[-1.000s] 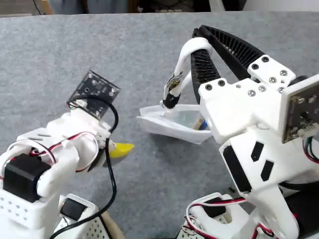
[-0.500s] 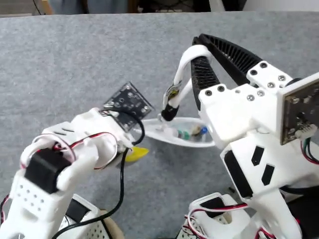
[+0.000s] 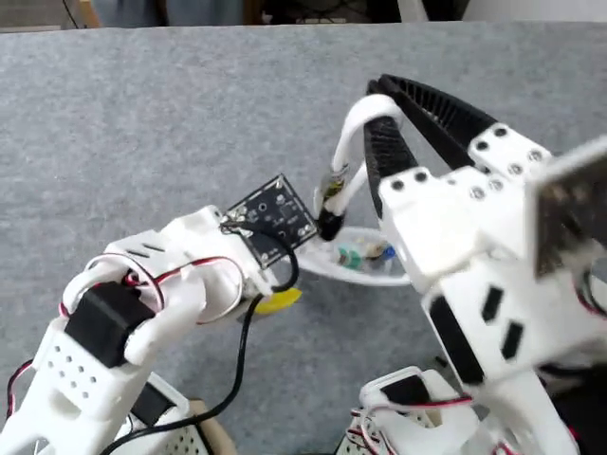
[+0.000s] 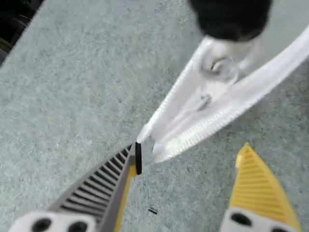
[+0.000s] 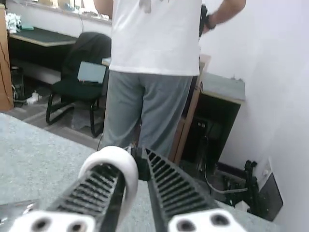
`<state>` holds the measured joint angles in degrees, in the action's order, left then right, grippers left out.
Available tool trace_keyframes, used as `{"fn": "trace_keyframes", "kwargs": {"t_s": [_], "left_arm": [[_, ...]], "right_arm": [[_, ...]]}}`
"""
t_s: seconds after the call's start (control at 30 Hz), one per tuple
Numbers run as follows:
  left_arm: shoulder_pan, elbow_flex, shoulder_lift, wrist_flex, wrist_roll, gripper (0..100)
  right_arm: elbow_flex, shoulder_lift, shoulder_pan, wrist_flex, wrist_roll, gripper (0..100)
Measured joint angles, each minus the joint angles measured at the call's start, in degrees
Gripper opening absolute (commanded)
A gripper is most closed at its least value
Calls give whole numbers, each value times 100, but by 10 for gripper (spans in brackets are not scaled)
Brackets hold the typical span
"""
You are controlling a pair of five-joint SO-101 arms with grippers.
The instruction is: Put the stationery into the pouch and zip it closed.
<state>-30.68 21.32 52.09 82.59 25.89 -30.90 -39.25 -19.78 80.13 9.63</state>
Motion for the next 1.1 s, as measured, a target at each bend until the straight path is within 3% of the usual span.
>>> {"fn": "trace_keyframes", "kwargs": {"t_s": [0.43, 0.57, 0.83, 1.1], "left_arm": [[-290, -703, -642, -97, 343, 257], [9, -835, -642, -97, 545, 257], [255, -1468, -633, 853, 580, 257], [255, -1785, -633, 897, 580, 257]], "right_arm": [[-9, -149, -9, 35, 0, 12], [-9, -149, -9, 35, 0, 12], [-9, -149, -18, 35, 0, 12], [-9, -149, -18, 35, 0, 12]]}}
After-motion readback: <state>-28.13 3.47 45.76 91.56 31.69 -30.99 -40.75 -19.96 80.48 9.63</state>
